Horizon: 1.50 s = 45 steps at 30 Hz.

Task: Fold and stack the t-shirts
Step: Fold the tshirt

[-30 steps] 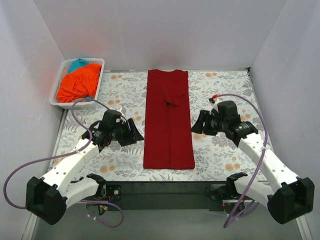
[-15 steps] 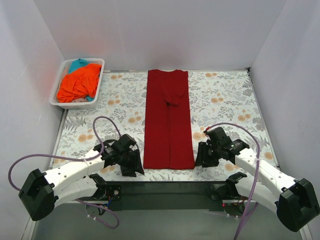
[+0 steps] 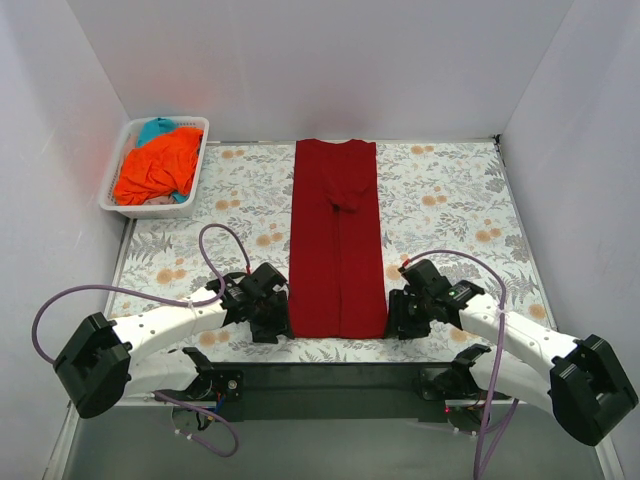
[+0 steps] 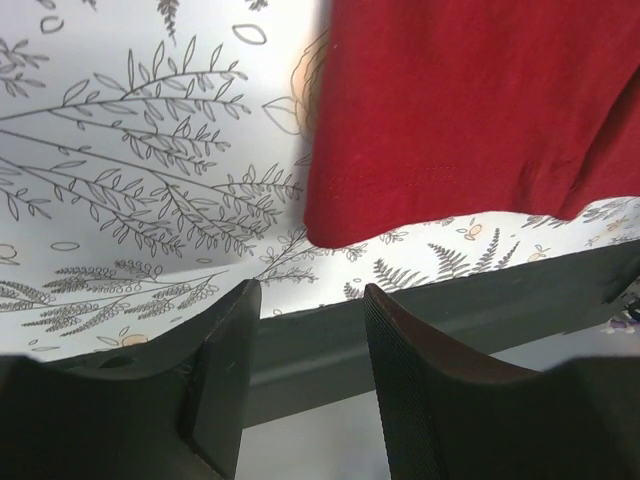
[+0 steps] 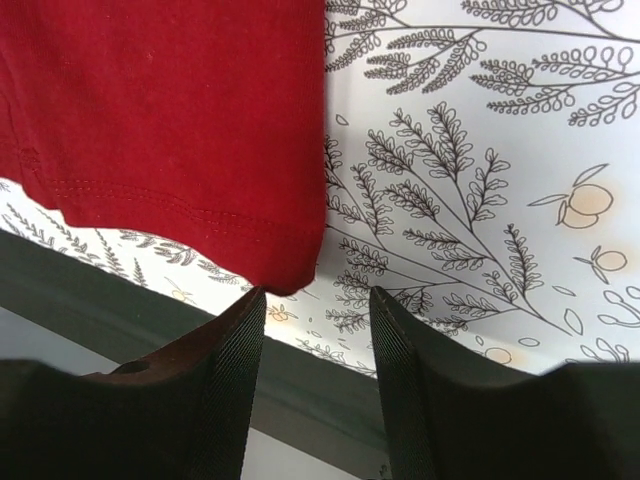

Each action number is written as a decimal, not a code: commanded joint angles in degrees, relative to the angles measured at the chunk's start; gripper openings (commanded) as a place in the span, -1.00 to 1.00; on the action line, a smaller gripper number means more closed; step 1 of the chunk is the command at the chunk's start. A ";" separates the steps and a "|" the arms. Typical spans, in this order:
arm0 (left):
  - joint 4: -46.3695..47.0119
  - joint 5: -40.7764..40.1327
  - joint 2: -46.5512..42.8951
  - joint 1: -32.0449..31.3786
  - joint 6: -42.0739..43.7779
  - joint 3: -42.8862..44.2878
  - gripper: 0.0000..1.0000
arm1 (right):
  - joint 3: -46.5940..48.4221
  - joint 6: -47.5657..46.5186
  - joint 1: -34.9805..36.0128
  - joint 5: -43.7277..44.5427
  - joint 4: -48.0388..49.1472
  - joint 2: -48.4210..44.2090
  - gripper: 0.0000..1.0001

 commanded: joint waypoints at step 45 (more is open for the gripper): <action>6.44 -4.15 2.83 -0.24 2.24 1.44 -1.00 | 0.48 1.83 1.02 -0.09 5.95 -0.81 -0.97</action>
